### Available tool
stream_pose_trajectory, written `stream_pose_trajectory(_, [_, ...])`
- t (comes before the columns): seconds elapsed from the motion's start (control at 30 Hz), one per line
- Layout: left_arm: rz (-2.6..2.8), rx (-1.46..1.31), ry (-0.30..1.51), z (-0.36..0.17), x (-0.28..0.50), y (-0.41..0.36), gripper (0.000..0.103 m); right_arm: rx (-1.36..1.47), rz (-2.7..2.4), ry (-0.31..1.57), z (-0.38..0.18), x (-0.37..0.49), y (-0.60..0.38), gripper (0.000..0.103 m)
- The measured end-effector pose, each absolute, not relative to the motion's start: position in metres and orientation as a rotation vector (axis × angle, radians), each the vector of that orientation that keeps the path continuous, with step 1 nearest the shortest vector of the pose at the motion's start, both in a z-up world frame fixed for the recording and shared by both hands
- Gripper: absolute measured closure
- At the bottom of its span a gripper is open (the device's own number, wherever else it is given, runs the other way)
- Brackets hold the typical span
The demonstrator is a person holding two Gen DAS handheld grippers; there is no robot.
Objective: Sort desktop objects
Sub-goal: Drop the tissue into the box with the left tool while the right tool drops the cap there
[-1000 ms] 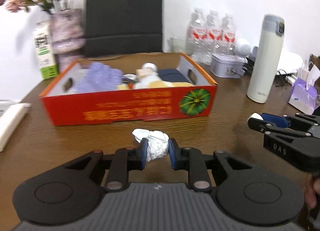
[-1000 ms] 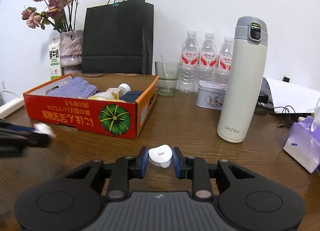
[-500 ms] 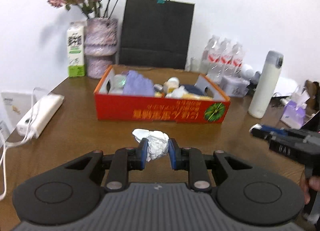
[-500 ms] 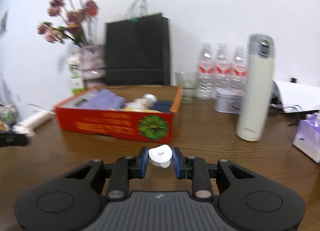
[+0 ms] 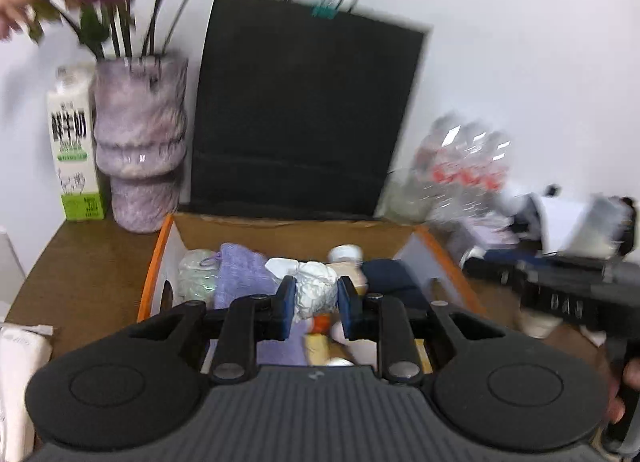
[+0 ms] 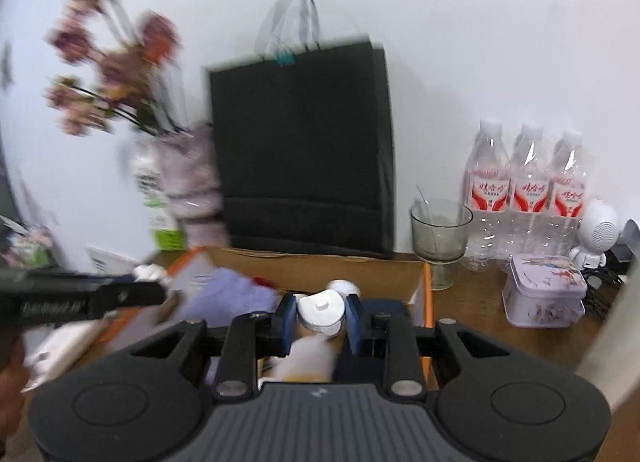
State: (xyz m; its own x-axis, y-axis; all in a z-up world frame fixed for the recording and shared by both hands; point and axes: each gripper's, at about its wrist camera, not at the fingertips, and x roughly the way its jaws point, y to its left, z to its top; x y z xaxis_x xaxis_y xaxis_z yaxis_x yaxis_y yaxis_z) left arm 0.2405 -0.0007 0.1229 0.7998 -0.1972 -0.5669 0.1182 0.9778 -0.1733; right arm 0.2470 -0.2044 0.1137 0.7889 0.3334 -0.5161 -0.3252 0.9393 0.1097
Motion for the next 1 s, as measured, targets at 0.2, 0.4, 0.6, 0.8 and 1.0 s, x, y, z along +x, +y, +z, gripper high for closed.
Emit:
stream_pose_trajectory(0.2, [-0.193,-0.097,0.694,0.086,0.29,-0.002,0.08,0.006,0.273,0.703,0.078,0.345,-0.195,0.078])
stream_pose_trajectory(0.4, [-0.187,-0.073,0.687,0.075,0.326,-0.005,0.055,0.009,0.239,0.721,0.056,0.382,-0.187,0.056])
stream_pose_trajectory(0.6, [-0.228,-0.048,0.633,0.092,0.312,0.002,0.041,0.057,0.277,0.657,0.068,0.359,-0.201,0.051])
stream_pose_trajectory(0.8, [-0.166,-0.105,0.631,0.112,0.265,0.021,0.035,0.061,0.307,0.631,0.093,0.294,-0.209,0.045])
stream_pose_trajectory(1.0, [-0.134,-0.153,0.625,0.118,0.186,0.025,0.027,0.026,0.371,0.602,0.093,0.195,-0.211,0.033])
